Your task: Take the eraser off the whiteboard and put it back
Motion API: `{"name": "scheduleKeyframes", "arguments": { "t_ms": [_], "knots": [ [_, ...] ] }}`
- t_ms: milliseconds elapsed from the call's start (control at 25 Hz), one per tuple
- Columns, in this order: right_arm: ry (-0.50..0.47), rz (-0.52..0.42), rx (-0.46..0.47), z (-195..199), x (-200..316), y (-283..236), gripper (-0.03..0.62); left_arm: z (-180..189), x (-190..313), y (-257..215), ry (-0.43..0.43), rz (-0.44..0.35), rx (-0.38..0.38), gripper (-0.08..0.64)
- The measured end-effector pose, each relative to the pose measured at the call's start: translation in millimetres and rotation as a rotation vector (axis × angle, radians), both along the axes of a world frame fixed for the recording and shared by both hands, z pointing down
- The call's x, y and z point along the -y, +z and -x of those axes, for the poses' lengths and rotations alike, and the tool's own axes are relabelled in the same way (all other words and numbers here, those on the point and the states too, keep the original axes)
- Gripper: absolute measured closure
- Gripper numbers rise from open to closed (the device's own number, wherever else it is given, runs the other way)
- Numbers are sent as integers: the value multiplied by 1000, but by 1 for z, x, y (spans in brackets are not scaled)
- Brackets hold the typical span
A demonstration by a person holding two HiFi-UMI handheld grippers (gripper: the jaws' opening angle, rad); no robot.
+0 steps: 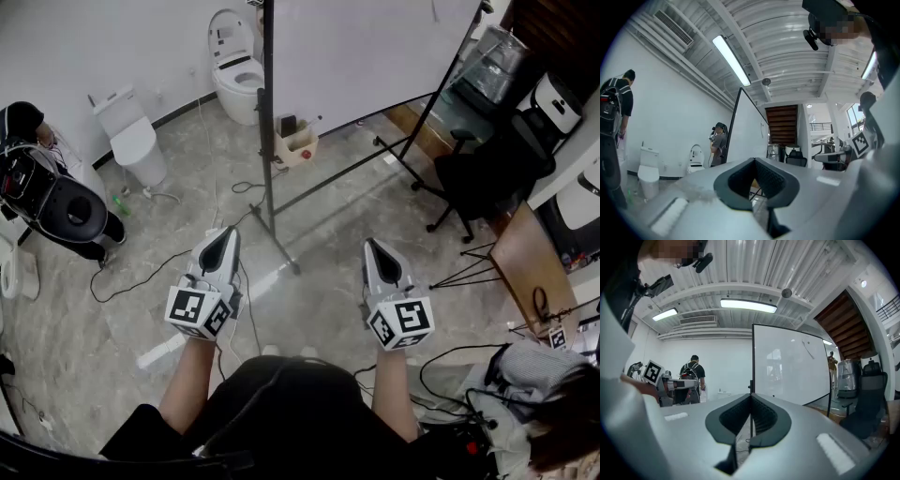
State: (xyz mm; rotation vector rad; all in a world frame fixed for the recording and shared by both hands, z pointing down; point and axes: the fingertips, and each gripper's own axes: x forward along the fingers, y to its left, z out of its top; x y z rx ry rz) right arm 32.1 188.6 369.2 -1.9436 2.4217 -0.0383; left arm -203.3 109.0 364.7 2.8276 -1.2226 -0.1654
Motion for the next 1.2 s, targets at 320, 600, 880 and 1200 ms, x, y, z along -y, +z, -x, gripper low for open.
{"name": "scheduleKeyframes", "arguments": {
  "t_ms": [320,600,880,1200],
  "knots": [
    [-6,-1,9,-7,3,2,583,-8,6,4,-8,18,17,555],
    [-26,-1,17,-7,1,3,581,-11,-2,3,-6,13,-1,555],
    [-42,12,24,-14,5,6,583,-18,0,3,3,21,4,555],
    [-69,14,25,-22,11,2,583,-31,1,-1,-1,7,31,555]
  ]
}}
